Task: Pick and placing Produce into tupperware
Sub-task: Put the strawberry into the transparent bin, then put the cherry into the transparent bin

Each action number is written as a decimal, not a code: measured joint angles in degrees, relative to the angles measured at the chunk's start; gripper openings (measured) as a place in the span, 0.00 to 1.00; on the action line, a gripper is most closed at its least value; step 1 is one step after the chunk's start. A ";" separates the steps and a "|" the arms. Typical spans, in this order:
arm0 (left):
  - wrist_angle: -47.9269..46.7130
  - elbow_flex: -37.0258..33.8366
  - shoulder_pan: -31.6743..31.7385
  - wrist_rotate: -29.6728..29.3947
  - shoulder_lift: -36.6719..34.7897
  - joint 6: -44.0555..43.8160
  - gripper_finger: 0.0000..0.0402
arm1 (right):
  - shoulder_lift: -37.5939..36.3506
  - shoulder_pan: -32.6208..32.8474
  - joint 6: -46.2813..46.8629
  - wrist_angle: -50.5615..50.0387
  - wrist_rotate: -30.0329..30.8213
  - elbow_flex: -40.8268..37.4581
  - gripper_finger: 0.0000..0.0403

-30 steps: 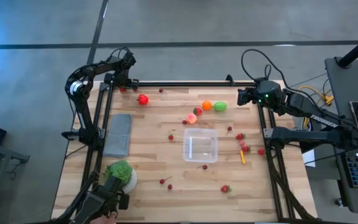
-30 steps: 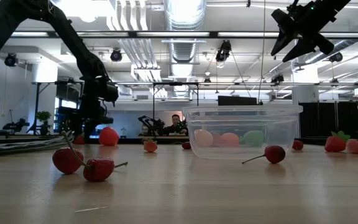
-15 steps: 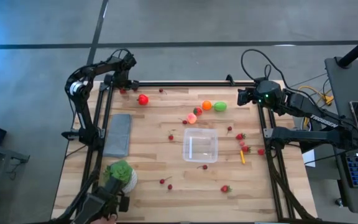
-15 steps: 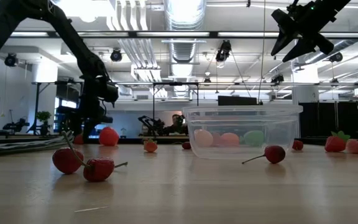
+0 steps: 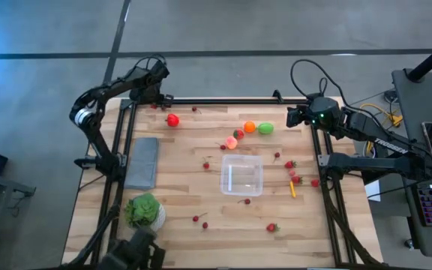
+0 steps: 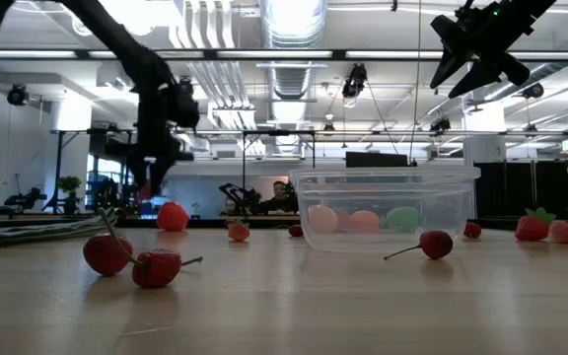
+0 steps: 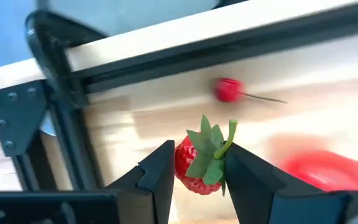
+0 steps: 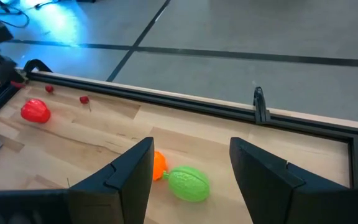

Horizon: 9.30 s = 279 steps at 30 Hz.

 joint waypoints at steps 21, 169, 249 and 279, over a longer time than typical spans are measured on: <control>14.80 0.02 -31.18 15.05 -8.25 5.96 0.29 | 0.00 0.02 -0.39 0.02 -5.34 0.00 0.50; 40.63 -47.28 -52.56 20.71 -60.47 -8.90 0.67 | 30.17 11.51 3.69 -2.85 -36.64 -0.63 0.20; 56.42 -47.25 -52.70 22.72 -54.88 -18.17 0.67 | 25.25 41.90 24.88 -21.75 -36.77 -5.03 0.52; 74.00 -46.99 -52.29 25.12 -47.44 -15.71 0.67 | 43.13 40.22 -6.18 -37.68 -25.93 8.06 0.52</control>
